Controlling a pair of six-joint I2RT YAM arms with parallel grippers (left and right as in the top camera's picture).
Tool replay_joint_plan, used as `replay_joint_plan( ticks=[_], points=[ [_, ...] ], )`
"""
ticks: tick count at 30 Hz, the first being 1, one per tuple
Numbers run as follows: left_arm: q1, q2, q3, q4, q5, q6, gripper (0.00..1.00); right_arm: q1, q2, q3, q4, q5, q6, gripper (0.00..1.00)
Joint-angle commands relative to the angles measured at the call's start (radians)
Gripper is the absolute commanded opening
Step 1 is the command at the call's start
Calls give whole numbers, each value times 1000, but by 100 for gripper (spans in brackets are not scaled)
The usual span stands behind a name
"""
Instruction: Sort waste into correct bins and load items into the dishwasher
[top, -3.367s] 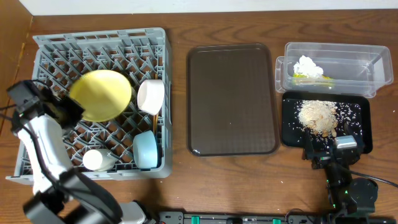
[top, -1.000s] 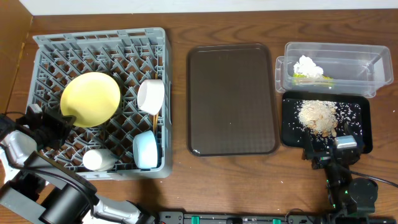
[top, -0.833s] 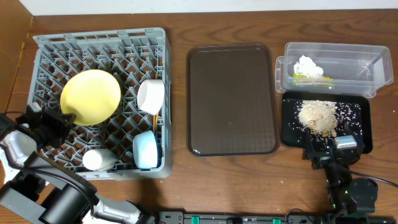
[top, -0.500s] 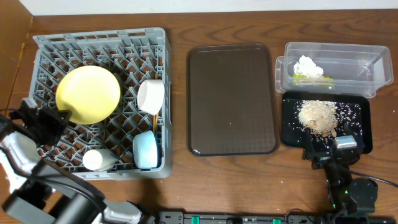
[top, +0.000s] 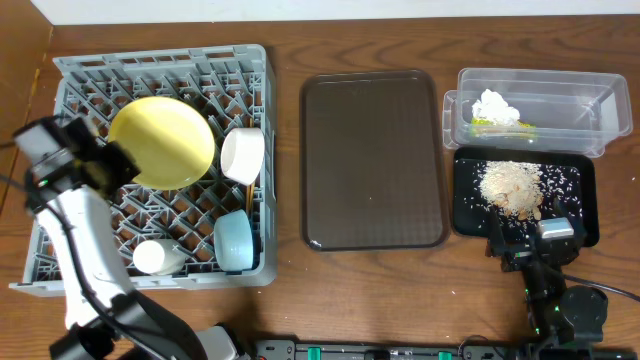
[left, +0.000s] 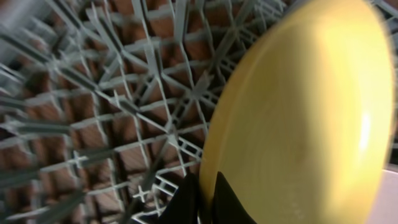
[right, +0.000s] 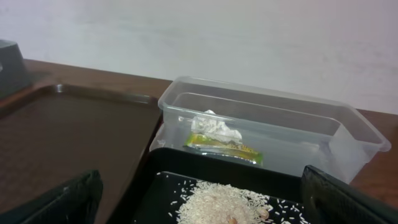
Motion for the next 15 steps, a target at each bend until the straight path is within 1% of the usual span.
replay_joint_plan(
  ticks=[1, 4, 8, 10, 15],
  points=[
    [-116, -53, 3, 28, -391, 58, 7, -3, -5, -3, -1, -5, -10, 99],
    [-187, -70, 3, 40, -543, 90, 7, -3, -5, -3, -1, -4, -10, 99],
    [-234, -71, 3, 43, -689, 90, 8, -3, -5, -3, -1, -5, -10, 99],
    [-243, -71, 3, 50, -720, 90, 7, -3, -5, -3, -1, -5, -10, 99],
    [-261, -71, 3, 53, -723, 108, 7, -3, -5, -3, -1, -5, -10, 99]
  ],
)
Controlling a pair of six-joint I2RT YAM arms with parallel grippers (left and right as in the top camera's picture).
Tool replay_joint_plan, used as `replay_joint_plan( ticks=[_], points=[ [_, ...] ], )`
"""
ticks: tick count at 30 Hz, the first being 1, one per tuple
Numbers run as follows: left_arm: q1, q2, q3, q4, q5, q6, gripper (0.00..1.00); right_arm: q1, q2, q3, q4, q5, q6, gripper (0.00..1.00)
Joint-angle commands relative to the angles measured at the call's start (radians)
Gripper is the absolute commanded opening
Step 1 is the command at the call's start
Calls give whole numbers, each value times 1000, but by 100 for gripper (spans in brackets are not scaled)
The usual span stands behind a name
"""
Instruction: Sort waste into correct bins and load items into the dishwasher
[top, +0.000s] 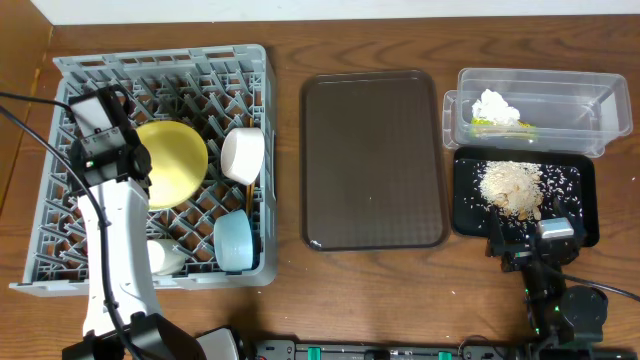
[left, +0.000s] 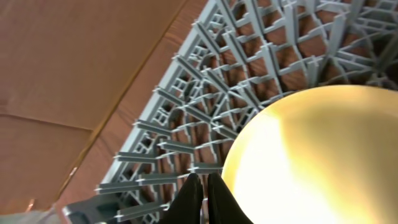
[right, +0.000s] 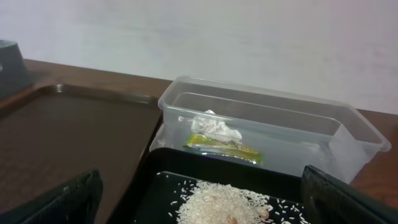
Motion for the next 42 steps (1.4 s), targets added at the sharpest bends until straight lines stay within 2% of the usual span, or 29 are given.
replay_joint_plan(
  ticks=[1, 3, 5, 7, 8, 10, 13, 15, 18, 24, 30, 33, 36, 38, 40, 41, 42],
  points=[
    [-15, -10, 3, 0, -61, 21, 8, -3, -5, -3, -1, -4, -10, 99],
    [-15, -10, 3, -25, -43, 2, 7, -3, -5, -3, -1, -4, -10, 99],
    [-10, -10, 3, -71, -42, -105, 8, -3, -5, -3, -1, -4, -10, 99],
    [13, -10, 3, -129, 10, -229, 38, -4, -5, -3, -1, -5, -10, 99],
    [31, -10, 3, -153, 55, -277, 48, -4, -5, -3, -1, -5, -10, 99],
    [89, -10, 3, -195, 202, -355, 54, -4, -5, -3, -1, -5, -10, 99],
    [188, -10, 3, -244, 423, -423, 56, -4, -5, -3, -1, -5, -10, 99],
    [258, -8, 3, -266, 528, -467, 56, -3, -5, -3, -1, -4, -10, 99],
    [357, 3, -3, -270, 694, -470, 55, -4, -5, -3, -1, -5, -10, 99],
    [402, 90, -5, -267, 898, -469, 55, -4, -5, -3, -1, -5, -10, 99],
    [402, 196, -5, -255, 941, -470, 52, -4, -5, -3, -1, -4, -10, 99],
    [402, 233, -5, -222, 941, -470, 46, -3, -5, -3, -1, -5, -10, 99],
    [402, 254, -5, -193, 941, -475, 45, -3, -5, -3, -1, -4, -10, 99],
    [402, 269, -5, -183, 941, -478, 36, -3, -5, -3, -1, -5, -10, 99],
    [402, 284, -5, -179, 940, -476, 22, -3, -5, -3, -1, -4, -10, 99],
    [402, 301, -5, -185, 940, -458, 8, -4, -5, -3, -1, -5, -10, 99],
    [399, 315, -5, -204, 924, -427, 8, -4, -5, -3, -1, -5, -10, 99]
  ],
)
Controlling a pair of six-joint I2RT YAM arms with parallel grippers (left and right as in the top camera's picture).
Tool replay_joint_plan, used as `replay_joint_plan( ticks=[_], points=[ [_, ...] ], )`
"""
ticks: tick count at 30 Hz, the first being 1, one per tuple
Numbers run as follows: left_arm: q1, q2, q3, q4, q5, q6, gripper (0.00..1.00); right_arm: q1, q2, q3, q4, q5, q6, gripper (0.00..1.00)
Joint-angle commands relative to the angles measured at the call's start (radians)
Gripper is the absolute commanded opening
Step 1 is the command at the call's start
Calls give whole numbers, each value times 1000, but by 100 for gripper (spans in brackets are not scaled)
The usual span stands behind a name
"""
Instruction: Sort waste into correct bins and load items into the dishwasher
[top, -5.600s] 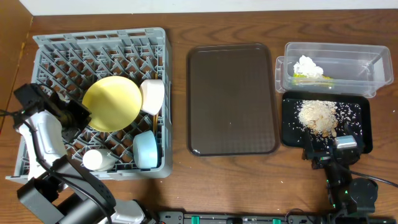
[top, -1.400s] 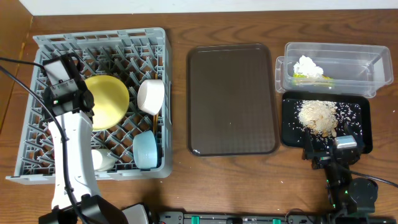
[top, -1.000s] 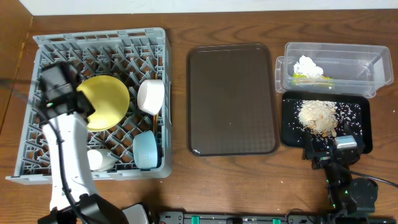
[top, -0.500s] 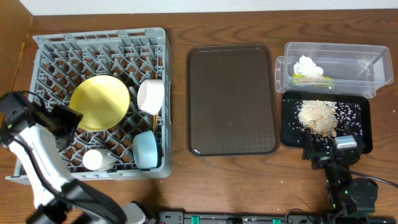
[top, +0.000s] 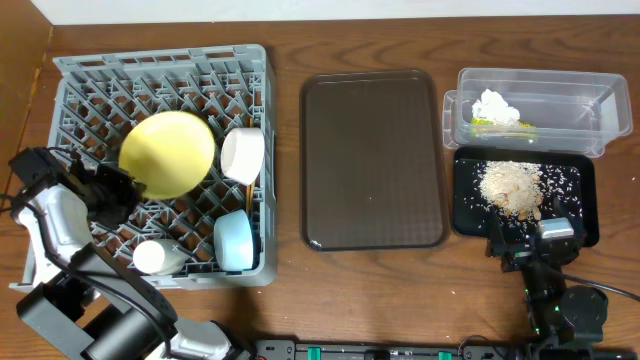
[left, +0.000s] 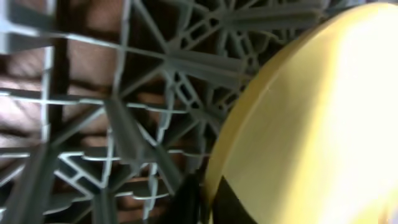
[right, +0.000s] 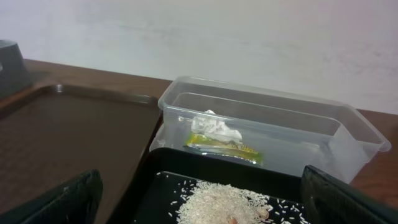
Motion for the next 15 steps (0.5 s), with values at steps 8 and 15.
replay_joint_plan(
  ticks=[8, 15],
  points=[
    [-1, 0, -6, -60, -130, 56, 7, -4, -5, -3, -1, -4, -10, 99],
    [-16, -163, -6, -26, -413, 75, 8, -4, -5, -3, -1, -5, -11, 99]
  ],
)
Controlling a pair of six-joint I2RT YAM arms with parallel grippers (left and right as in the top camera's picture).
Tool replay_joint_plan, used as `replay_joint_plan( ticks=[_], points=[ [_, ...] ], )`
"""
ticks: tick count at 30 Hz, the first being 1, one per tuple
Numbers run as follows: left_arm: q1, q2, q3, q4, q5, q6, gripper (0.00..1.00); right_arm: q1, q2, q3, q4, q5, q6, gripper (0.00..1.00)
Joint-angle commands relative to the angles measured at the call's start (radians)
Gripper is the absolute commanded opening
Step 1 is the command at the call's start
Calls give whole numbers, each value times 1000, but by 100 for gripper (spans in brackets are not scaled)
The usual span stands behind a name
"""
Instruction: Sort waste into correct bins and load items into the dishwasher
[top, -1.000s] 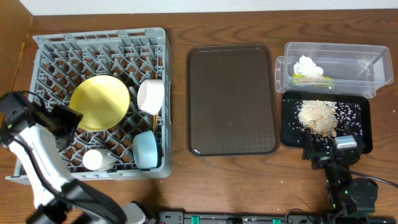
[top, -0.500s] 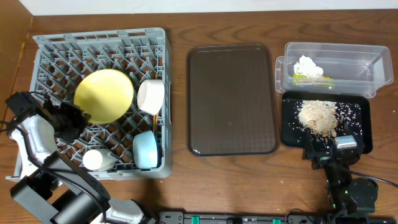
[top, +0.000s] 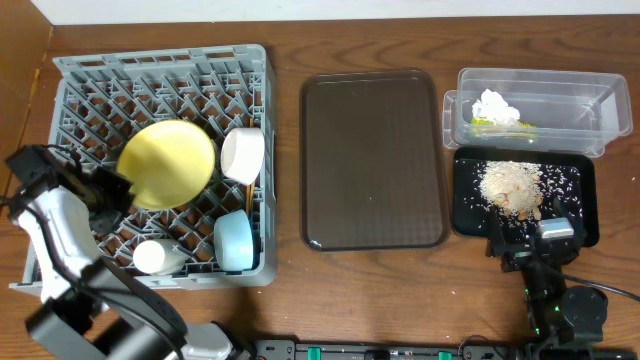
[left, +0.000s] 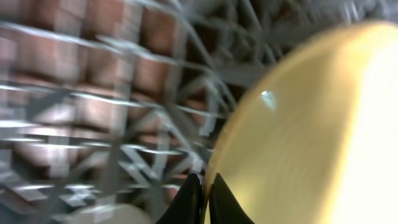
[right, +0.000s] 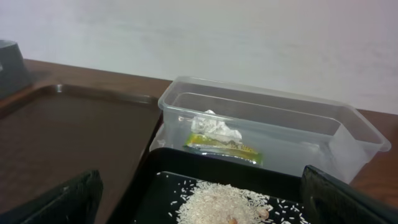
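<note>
A yellow plate (top: 168, 163) hangs tilted over the grey dish rack (top: 70, 75), my left gripper (top: 118, 188) shut on its left rim. In the left wrist view the plate (left: 311, 124) fills the right side and the gripper (left: 204, 193) pinches its edge. The rack also holds a white bowl (top: 242, 154), a blue cup (top: 234, 240) and a white cup (top: 158, 257). My right gripper (right: 202, 214) stands open, low at the near edge of the black bin (top: 467, 215) with rice (top: 510, 186).
An empty brown tray (top: 373, 160) lies in the middle. A clear plastic bin (top: 600, 110) at the back right holds crumpled paper (top: 496, 106) and a wrapper (right: 224, 147). Wood table shows around everything.
The plate has tipped a little and shows more of its face, slightly further right in the rack. My left arm has shifted slightly. The right arm has not moved.
My left gripper held the yellow plate by its rim over the rack's left half throughout. The arm stood first at the left, then at the rack's upper left, then low left again, the plate's tilt differing each time. The right gripper stayed open by the rice bin.
</note>
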Motion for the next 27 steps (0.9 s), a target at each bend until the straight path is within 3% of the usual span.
replay_joint_plan(
  ticks=[1, 9, 14, 15, 16, 17, 20, 22, 27],
  points=[
    [-13, -101, -7, 18, -263, 45, 8, -3, -5, -3, -1, -5, -10, 99],
    [-153, -148, -7, 31, -529, 123, 7, -3, -5, -3, -1, -4, -10, 99],
    [-245, -148, -7, 30, -677, 100, 8, -3, -5, -3, -1, -5, -10, 99],
    [-241, -148, -7, 23, -676, 72, 11, -3, -5, -3, -1, -4, -10, 99],
    [-231, -148, -7, 7, -676, 26, 26, -3, -5, -3, -1, -4, -10, 99],
    [-201, -148, -7, -26, -663, -55, 53, -3, -5, -3, -1, -5, -10, 99],
    [-147, -147, -7, -15, -503, -51, 53, -3, -5, -3, -1, -4, -10, 99],
    [-97, -147, -7, 5, -309, 3, 53, -3, -5, -3, -1, -5, -10, 99],
    [21, -135, -7, -51, 118, 5, 53, -3, -5, -3, -1, -5, -10, 99]
  ],
)
